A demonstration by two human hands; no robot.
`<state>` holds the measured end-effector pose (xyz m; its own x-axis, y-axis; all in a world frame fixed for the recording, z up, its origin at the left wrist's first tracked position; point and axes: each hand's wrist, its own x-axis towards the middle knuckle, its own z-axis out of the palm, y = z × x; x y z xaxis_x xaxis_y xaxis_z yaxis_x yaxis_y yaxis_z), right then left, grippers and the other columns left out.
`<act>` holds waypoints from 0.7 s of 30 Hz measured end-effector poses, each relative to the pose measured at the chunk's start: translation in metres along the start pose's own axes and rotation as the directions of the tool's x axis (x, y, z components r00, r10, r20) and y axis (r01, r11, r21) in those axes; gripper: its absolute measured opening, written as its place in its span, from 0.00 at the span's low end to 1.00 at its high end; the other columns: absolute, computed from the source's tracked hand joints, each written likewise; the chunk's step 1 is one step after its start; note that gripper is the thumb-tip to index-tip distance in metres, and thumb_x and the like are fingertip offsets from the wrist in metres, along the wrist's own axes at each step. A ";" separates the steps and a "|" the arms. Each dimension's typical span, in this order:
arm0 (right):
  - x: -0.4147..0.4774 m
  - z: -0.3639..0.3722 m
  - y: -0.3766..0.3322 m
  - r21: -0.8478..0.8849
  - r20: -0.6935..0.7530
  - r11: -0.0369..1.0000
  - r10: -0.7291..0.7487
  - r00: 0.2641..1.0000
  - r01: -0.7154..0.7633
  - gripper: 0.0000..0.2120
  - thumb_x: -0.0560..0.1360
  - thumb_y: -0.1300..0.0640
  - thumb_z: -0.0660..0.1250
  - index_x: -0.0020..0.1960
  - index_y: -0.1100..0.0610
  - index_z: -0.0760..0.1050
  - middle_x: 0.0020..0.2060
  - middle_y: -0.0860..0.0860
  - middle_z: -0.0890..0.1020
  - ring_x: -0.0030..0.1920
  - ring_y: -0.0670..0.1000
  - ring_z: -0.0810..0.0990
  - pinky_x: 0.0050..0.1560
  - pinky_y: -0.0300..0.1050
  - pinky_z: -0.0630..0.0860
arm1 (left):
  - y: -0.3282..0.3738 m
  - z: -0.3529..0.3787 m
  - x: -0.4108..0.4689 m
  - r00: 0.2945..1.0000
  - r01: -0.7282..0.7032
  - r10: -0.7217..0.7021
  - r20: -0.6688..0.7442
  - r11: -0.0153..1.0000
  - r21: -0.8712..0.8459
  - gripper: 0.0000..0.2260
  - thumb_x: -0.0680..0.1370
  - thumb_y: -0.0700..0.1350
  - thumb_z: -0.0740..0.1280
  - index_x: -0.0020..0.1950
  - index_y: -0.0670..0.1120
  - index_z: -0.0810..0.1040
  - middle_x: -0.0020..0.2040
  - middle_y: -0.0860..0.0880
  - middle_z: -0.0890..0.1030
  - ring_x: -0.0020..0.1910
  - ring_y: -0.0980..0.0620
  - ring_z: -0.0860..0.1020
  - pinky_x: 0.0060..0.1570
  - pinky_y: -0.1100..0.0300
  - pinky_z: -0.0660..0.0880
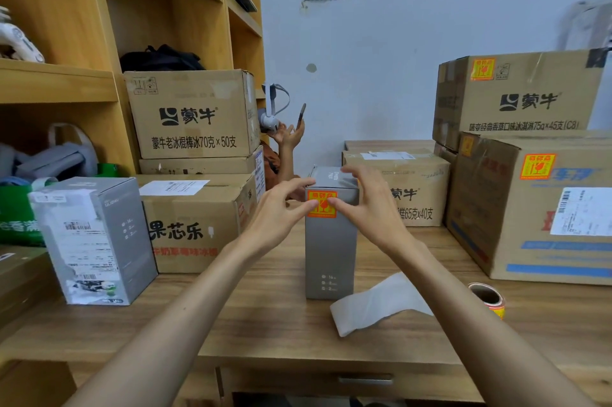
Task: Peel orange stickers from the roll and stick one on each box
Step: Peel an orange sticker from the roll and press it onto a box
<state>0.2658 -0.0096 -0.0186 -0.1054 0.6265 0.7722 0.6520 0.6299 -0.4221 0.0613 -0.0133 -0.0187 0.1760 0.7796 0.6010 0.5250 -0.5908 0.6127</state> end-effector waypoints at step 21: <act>-0.005 0.003 0.022 0.295 0.150 0.951 0.048 0.988 -0.091 0.20 0.74 0.47 0.73 0.64 0.49 0.75 0.66 0.42 0.75 0.68 0.41 0.70 0.66 0.40 0.67 | -0.011 0.006 0.001 1.000 -0.014 0.011 -0.020 0.985 -0.172 0.12 0.79 0.50 0.71 0.62 0.52 0.81 0.52 0.47 0.80 0.51 0.59 0.78 0.47 0.69 0.75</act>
<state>0.2783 0.0025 -0.0335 -0.1852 0.7177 0.6713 0.4086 0.6775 -0.6116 0.0605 -0.0050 -0.0276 0.1648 0.7688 0.6179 0.3714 -0.6288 0.6832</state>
